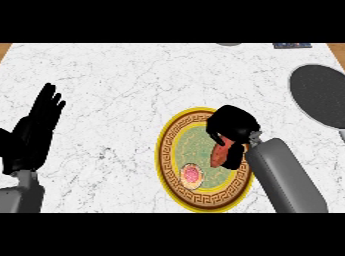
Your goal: Pick the sweet potato from the plate and place it in the pan
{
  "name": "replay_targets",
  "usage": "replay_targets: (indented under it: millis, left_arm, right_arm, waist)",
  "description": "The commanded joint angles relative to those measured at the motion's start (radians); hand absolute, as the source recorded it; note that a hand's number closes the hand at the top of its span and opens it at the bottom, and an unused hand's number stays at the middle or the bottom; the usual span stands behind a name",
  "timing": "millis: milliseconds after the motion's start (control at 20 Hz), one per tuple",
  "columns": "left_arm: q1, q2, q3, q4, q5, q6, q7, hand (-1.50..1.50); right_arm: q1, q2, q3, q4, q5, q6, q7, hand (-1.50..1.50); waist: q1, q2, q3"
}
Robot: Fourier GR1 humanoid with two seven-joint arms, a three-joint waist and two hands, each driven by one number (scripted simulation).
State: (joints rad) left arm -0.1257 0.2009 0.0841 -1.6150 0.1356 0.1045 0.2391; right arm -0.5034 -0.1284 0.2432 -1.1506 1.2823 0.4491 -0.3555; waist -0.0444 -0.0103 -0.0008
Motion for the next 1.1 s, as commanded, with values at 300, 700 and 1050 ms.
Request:
replay_targets:
  millis: [300,700,1050]
  left_arm:
    - [0.003,0.000,0.017,0.027,0.012,-0.008,-0.009,0.00]
    - [0.011,-0.041,-0.046,-0.026,-0.037,0.014,-0.003,0.00]
    - [-0.021,-0.044,-0.026,0.049,-0.017,-0.028,-0.042,0.00]
  right_arm:
    - [0.037,0.009,-0.245,-0.356,0.069,-0.140,0.499,1.50]
    - [0.071,0.004,-0.246,-0.813,0.076,0.086,0.649,1.50]
    - [-0.095,-0.055,-0.445,-0.702,-0.001,0.061,0.681,1.50]
  waist:
    - [-0.012,-0.007,-0.001]
    - [0.031,0.004,0.000]
    - [0.044,0.011,0.001]
